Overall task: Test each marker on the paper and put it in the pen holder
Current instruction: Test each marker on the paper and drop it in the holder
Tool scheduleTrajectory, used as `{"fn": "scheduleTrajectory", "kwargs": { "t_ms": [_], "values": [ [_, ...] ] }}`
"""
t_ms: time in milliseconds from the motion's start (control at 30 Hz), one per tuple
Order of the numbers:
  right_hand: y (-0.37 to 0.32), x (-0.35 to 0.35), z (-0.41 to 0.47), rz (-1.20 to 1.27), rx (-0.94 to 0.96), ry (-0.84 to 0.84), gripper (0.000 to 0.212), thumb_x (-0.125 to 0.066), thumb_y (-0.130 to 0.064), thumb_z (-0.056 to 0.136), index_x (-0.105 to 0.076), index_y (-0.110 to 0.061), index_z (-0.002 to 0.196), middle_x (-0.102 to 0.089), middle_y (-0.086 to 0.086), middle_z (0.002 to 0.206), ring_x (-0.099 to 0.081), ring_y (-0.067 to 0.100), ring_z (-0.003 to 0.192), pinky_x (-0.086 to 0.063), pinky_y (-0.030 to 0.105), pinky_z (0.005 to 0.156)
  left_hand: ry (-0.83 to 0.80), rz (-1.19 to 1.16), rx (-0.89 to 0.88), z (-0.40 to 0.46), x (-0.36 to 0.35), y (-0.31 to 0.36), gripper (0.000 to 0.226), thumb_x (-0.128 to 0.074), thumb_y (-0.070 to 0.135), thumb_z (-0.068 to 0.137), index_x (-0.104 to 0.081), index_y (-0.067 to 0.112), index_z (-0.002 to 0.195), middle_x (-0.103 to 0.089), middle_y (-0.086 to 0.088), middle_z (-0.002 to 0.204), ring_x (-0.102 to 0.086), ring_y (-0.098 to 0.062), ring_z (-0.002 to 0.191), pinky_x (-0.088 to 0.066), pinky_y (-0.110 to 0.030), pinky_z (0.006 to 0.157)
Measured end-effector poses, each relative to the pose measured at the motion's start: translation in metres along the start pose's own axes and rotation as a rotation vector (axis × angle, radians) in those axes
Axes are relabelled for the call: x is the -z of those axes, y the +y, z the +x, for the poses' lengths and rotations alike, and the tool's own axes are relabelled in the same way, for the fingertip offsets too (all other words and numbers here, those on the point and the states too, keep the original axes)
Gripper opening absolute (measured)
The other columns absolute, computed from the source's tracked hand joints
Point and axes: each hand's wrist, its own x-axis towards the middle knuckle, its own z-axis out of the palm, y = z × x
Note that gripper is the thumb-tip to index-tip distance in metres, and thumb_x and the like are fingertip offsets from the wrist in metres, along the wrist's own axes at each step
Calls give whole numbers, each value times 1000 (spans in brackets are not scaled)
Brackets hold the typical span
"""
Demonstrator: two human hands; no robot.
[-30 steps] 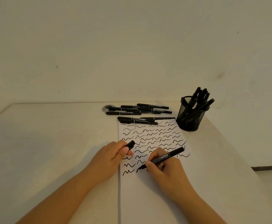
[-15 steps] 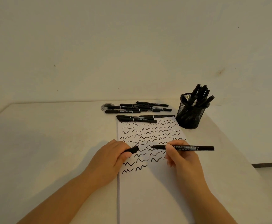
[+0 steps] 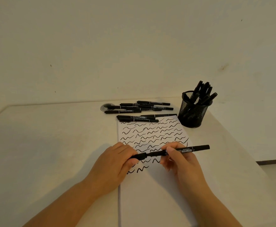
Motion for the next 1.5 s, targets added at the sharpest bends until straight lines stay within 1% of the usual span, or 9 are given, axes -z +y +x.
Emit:
{"fn": "scheduleTrajectory", "kwargs": {
  "t_ms": [267,533,667,900,1100,1200,1267,1333,1500],
  "values": [
    [-1,-6,-5,-100,56,-76,11,-55,0,86,-57,-8,79,-67,7,60,-59,10,56,-46,18,53,26,-32,-25,0,1,11,34,-25,43,92,-52,24,83,-38,22,75,-35,-1,70,-32,-19,62],
    [-2,-5,-6,-98,79,-132,14,-59,3,82,-60,-10,77,-63,2,56,-56,7,54,-45,17,53,32,-302,67,-1,-5,13,39,-28,47,87,-55,19,79,-48,19,63,-44,2,64,-31,-10,58],
    [-2,-5,-7,-79,87,-149,15,-58,7,80,-58,-7,76,-59,-1,55,-54,4,51,-44,16,52,-13,-364,92,-1,-5,13,26,-31,46,88,-46,36,70,-51,21,63,-43,-1,55,-29,-11,51],
    [-4,-6,-7,-97,84,-180,14,-57,5,81,-58,-8,79,-57,8,64,-54,4,53,-44,17,53,-53,-500,134,0,-2,14,27,-35,37,89,-48,36,66,-46,14,54,-37,-6,48,-27,-13,47],
    [2,-8,2,-375,97,101,18,-62,-21,85,-61,-19,67,-63,-7,57,-52,0,51,-40,10,51,128,-447,284,14,8,15,20,-48,34,91,-57,41,73,-52,17,52,-41,-3,41,-31,-12,42],
    [-3,-8,1,-594,317,211,21,-61,-34,83,-59,-27,64,-58,-8,57,-50,1,57,-39,8,54,117,-290,321,27,19,15,18,-47,39,88,-56,38,73,-53,14,52,-45,-2,46,-33,-12,45],
    [-14,-8,6,-862,575,172,3,-69,-25,80,-65,-24,81,-59,-13,76,-51,0,63,-39,6,54,47,-63,259,37,24,17,18,-43,44,89,-54,37,77,-52,14,58,-47,-3,51,-30,-14,48],
    [-22,-7,16,-1140,720,70,24,-76,-18,72,-69,-14,95,-64,0,87,-58,8,68,-47,15,55,84,122,132,47,29,24,26,-37,47,90,-57,33,84,-51,16,63,-46,-1,58,-30,-15,52],
    [-52,3,44,-1256,868,-42,14,-74,-12,74,-69,-9,87,-62,4,73,-57,19,56,-49,29,43,325,287,-259,71,36,36,39,-38,45,91,-67,20,87,-66,9,72,-57,-8,61,-45,-20,49]
  ]
}}
